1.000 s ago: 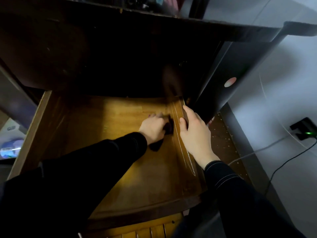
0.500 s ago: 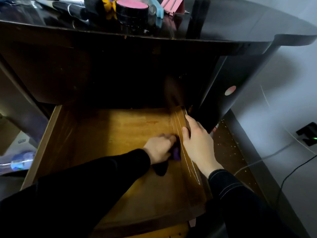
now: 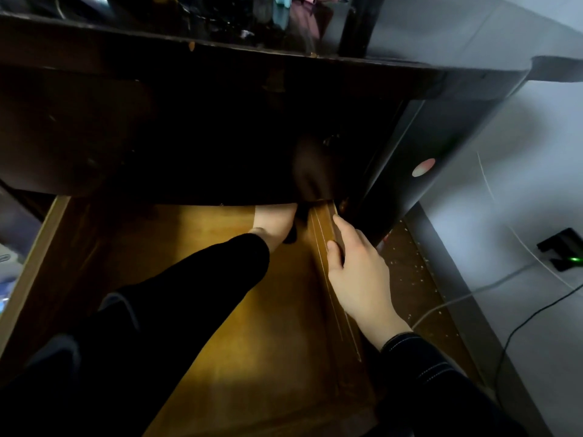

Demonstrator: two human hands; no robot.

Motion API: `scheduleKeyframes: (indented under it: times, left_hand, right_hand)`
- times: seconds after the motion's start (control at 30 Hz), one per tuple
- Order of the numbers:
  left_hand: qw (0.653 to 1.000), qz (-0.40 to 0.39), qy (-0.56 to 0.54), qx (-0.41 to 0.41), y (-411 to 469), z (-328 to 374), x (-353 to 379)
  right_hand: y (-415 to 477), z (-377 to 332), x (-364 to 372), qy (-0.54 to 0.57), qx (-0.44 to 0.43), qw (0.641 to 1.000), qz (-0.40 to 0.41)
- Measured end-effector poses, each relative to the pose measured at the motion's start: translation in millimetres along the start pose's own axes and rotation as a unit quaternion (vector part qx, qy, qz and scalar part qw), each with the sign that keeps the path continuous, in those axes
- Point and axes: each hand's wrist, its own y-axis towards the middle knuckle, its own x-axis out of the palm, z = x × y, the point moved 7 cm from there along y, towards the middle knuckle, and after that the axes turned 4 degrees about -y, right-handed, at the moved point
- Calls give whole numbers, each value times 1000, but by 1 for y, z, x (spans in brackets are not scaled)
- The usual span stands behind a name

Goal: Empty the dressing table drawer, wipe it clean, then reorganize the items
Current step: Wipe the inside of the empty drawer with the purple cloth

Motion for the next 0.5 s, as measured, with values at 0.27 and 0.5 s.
scheduleKeyframes:
  times: [0.27, 0.5]
  left_hand:
    - [860, -110, 449, 218, -50, 22, 12]
    - [778, -285, 463, 313, -167, 15, 25]
  right_hand:
    - [0, -5, -3, -23, -15, 1000, 7]
    - [-3, -13, -8, -45, -29, 999, -9]
